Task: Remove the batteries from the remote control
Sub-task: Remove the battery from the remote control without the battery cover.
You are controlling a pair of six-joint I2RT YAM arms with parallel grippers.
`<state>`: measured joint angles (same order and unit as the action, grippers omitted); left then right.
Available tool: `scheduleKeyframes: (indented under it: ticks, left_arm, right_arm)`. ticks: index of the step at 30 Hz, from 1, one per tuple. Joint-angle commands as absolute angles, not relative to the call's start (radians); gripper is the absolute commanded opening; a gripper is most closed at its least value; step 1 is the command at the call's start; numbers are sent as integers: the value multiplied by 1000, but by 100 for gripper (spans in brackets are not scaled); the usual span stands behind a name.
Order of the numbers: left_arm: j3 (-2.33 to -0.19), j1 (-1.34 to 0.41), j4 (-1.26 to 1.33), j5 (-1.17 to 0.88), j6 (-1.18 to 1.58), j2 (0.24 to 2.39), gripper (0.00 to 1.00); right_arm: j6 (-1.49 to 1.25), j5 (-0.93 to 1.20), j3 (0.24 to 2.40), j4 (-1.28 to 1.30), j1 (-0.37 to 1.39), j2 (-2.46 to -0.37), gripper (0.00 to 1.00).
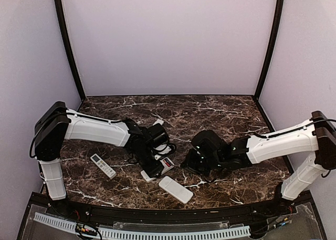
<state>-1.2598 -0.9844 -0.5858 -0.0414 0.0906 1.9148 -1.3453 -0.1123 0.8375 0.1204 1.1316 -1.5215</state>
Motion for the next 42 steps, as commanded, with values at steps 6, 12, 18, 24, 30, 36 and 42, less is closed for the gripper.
scheduleKeyframes:
  ticks: [6,12,18,24,30,36,42]
  left_arm:
    - [-1272,-991,-574,-32,98,1951,16]
    - [-1273,-991,-575,-31,97,1951,16]
    - [-1275,-991,-578,-31,94,1953,15]
    - [-1276,-991,-578,-34,92,1953,15]
    - [-1278,-991,-576,-51,87,1953,14]
    - [-1278,-991,-574,-58,84,1954,14]
    - [-1279,-991,-573,-64,82,1956,13]
  right_arm:
    - [-1359,-125,862,128,1141,-1538,0]
    - [-1361,-124,867,129,1140,-1548,0]
    - [-1369,-128,871,143,1141,-1555,0]
    - [-1386,-122,861,130,1141,-1566,0]
    - [-1403,-119,844,87,1141,-1577,0]
    - [-1422,-125,803,15,1141,-1580,0]
    - [-1407,-149,772,-96,1141,-1582,0]
